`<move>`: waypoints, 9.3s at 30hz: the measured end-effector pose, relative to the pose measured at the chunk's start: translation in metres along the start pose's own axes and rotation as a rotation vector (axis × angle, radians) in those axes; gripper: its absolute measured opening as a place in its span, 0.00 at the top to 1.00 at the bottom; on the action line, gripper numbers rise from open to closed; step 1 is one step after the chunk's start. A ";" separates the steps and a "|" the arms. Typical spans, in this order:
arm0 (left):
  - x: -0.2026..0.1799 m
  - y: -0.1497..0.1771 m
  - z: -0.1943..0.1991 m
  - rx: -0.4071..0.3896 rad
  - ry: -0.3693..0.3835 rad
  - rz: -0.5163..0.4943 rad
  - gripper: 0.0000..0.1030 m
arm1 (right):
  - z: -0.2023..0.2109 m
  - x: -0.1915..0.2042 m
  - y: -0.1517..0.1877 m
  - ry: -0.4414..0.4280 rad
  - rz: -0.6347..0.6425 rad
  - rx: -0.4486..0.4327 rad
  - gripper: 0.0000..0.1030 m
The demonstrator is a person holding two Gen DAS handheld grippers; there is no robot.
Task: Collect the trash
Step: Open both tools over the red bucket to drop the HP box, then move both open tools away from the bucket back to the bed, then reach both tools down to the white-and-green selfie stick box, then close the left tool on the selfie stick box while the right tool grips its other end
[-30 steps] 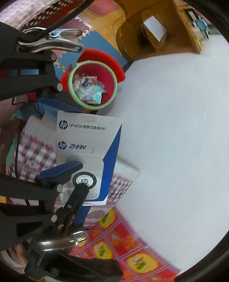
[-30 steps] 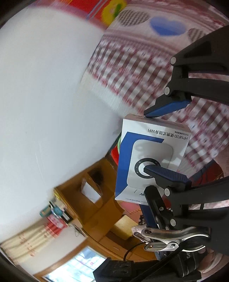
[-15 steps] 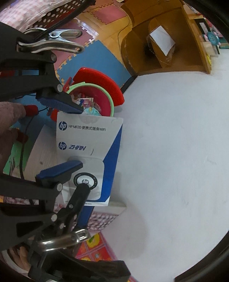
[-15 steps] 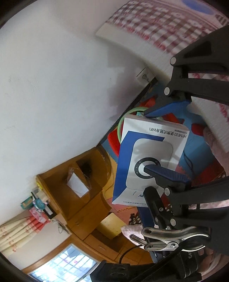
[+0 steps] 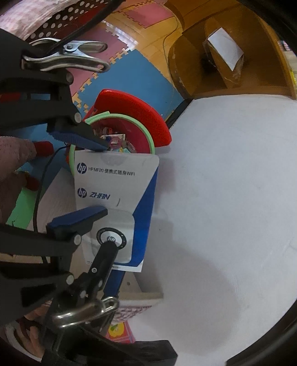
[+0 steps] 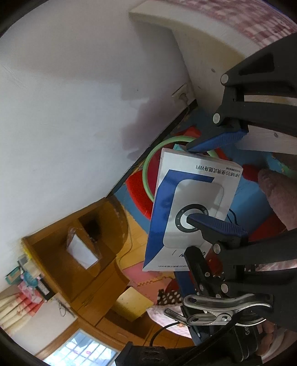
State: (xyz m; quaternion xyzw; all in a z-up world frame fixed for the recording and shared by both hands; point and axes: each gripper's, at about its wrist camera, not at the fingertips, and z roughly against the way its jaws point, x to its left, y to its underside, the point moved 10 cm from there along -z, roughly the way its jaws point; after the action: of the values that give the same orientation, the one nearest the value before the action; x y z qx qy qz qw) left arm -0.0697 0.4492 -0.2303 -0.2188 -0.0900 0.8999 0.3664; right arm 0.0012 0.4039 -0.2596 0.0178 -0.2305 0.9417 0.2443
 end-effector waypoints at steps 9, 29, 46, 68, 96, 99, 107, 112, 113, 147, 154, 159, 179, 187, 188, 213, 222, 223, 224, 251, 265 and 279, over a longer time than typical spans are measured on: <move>0.021 -0.010 -0.046 0.053 0.019 0.012 0.51 | -0.044 -0.010 -0.010 0.032 -0.008 0.064 0.45; 0.032 -0.018 -0.103 0.140 -0.006 -0.027 0.53 | -0.084 -0.023 -0.022 0.029 -0.054 0.127 0.46; 0.023 -0.019 -0.078 0.116 0.004 -0.069 0.53 | -0.058 -0.006 -0.011 -0.003 -0.083 0.082 0.46; -0.021 0.009 -0.002 0.040 0.008 -0.111 0.53 | 0.030 0.019 0.024 -0.042 -0.095 -0.058 0.46; -0.088 0.037 0.083 -0.049 -0.063 -0.183 0.53 | 0.150 0.011 0.076 -0.056 -0.079 -0.243 0.46; -0.101 0.044 0.089 -0.054 -0.061 -0.195 0.53 | 0.163 0.002 0.088 -0.058 -0.090 -0.258 0.46; -0.143 0.070 0.100 -0.053 -0.053 -0.247 0.53 | 0.196 -0.026 0.122 -0.051 -0.130 -0.296 0.46; -0.174 0.087 0.104 -0.047 -0.040 -0.283 0.53 | 0.218 -0.049 0.147 -0.036 -0.166 -0.316 0.46; -0.182 0.090 0.104 -0.045 -0.036 -0.291 0.53 | 0.222 -0.053 0.150 -0.034 -0.172 -0.320 0.46; -0.409 0.213 0.076 0.047 0.146 -0.677 0.53 | 0.345 -0.215 0.334 0.203 -0.553 -0.449 0.46; -0.445 0.219 0.065 0.082 0.207 -0.774 0.52 | 0.356 -0.243 0.357 0.267 -0.680 -0.475 0.46; -0.469 0.226 0.057 0.096 0.224 -0.827 0.52 | 0.361 -0.262 0.377 0.294 -0.772 -0.495 0.46; -0.586 0.261 0.009 0.164 0.239 -0.819 0.52 | 0.388 -0.381 0.463 0.316 -0.930 -0.464 0.46; -0.638 0.261 -0.024 0.177 0.215 -0.800 0.52 | 0.391 -0.437 0.487 0.296 -0.984 -0.443 0.46; -0.644 0.261 -0.028 0.175 0.211 -0.803 0.52 | 0.391 -0.446 0.489 0.297 -0.988 -0.442 0.46; -0.709 0.285 -0.107 0.299 0.208 -0.859 0.35 | 0.358 -0.521 0.492 0.164 -1.039 -0.401 0.46; -0.716 0.296 -0.109 0.304 0.231 -0.846 0.30 | 0.355 -0.528 0.489 0.153 -1.020 -0.399 0.43; -0.716 0.296 -0.109 0.301 0.232 -0.849 0.30 | 0.354 -0.528 0.488 0.150 -1.018 -0.400 0.41; -0.715 0.296 -0.108 0.297 0.233 -0.852 0.30 | 0.354 -0.528 0.488 0.150 -1.018 -0.398 0.41; -0.709 0.301 -0.096 0.319 0.306 -0.786 0.31 | 0.347 -0.527 0.482 0.121 -1.017 -0.385 0.30; -0.657 0.284 -0.052 0.244 0.299 -0.662 0.35 | 0.353 -0.488 0.454 0.095 -0.909 -0.396 0.30; -0.562 0.246 0.006 0.135 0.278 -0.524 0.36 | 0.345 -0.409 0.389 0.056 -0.751 -0.400 0.30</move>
State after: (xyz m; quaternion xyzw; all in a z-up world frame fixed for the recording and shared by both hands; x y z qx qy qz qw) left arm 0.1324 -0.1194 -0.1200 -0.2842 -0.0325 0.7400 0.6087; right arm 0.1513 -0.2349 -0.1768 0.0272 -0.3795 0.7240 0.5753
